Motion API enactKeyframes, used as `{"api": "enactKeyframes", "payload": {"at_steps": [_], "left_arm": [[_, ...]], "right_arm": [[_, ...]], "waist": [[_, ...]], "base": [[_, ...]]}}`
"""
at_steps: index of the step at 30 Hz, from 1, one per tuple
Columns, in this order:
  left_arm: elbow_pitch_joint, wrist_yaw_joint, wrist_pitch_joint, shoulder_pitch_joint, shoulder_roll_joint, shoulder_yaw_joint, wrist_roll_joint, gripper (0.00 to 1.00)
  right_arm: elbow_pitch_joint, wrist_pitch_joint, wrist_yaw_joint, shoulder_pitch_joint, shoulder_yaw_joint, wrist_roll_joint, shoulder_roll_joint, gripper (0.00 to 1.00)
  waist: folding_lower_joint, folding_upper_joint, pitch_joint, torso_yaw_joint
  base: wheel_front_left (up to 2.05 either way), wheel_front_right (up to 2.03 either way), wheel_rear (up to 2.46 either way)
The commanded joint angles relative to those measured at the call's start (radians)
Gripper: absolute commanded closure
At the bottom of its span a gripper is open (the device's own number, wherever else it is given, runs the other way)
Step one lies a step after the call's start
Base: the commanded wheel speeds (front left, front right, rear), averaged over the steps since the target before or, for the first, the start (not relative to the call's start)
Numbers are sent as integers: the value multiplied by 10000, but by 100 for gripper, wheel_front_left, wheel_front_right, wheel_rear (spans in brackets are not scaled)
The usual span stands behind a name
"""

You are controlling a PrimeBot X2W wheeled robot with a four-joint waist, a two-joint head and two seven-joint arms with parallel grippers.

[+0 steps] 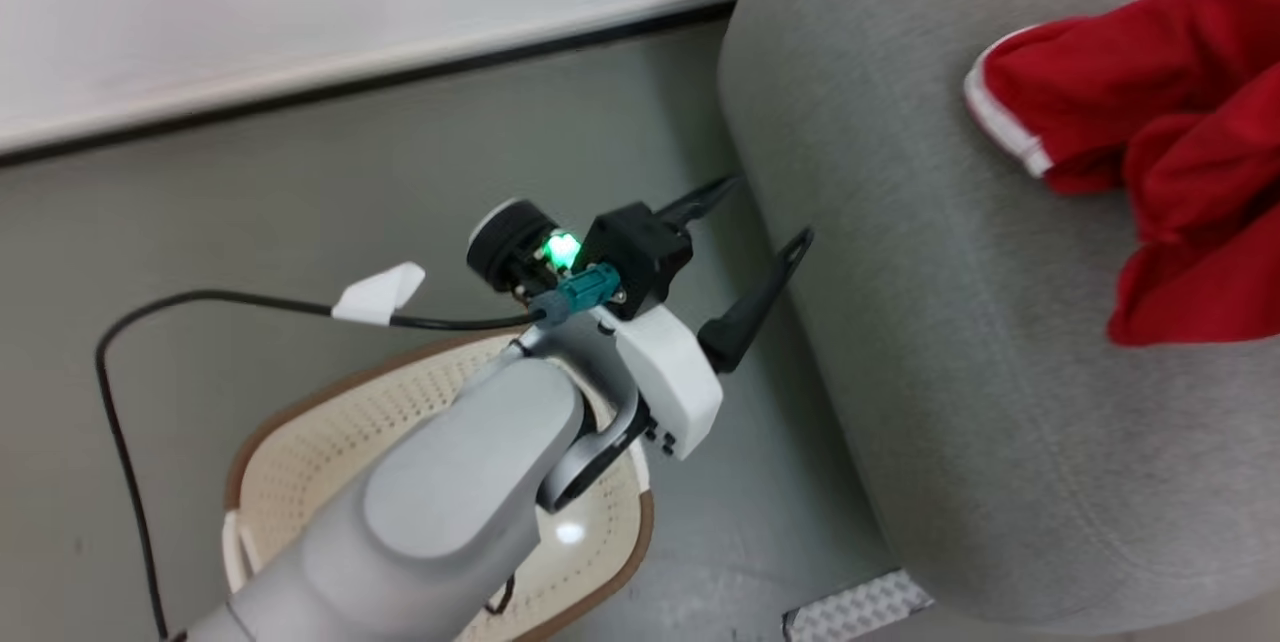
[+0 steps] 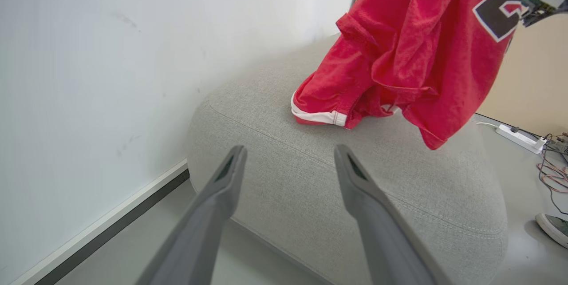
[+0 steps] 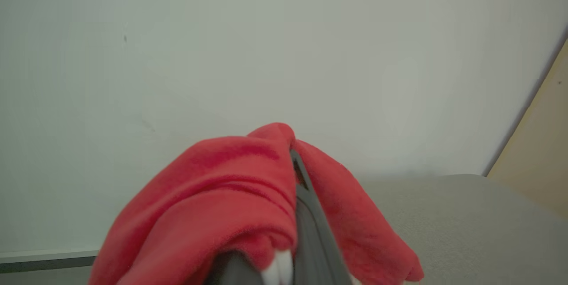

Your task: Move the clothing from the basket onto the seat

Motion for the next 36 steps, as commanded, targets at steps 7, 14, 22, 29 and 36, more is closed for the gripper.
{"api": "enactKeyframes", "payload": {"at_steps": [7, 14, 22, 29, 36], "left_arm": [[-455, -207, -182, -944, -107, -164, 492, 0], [-200, -227, -385, -1326, -381, -303, 598, 0], [350, -242, -791, -1211, -441, -246, 358, 0], [780, -229, -1099, -842, -394, -184, 131, 0], [1160, -208, -1367, -189, -211, -36, -306, 0]], "right_arm": [[2028, 78, -23, -1140, 846, 767, -903, 100], [3605, 1197, -23, -2189, 2898, 1160, -1457, 100], [3961, 3076, -23, -2528, 4876, 2334, -2178, 0], [3457, 3472, -23, -2566, 6188, 3179, -2773, 0], [2692, 4278, -25, -2447, 7594, 3696, -3348, 0]], "waist": [[-1, -1, 1822, 1198], [-1, -1, 2558, 1575], [-1, -1, 2193, 1739], [-1, -1, 1288, 1452], [-1, -1, -44, 952]], "base": [[0, 0, 0], [0, 0, 0], [0, 0, 0], [0, 0, 0], [0, 0, 0]]}}
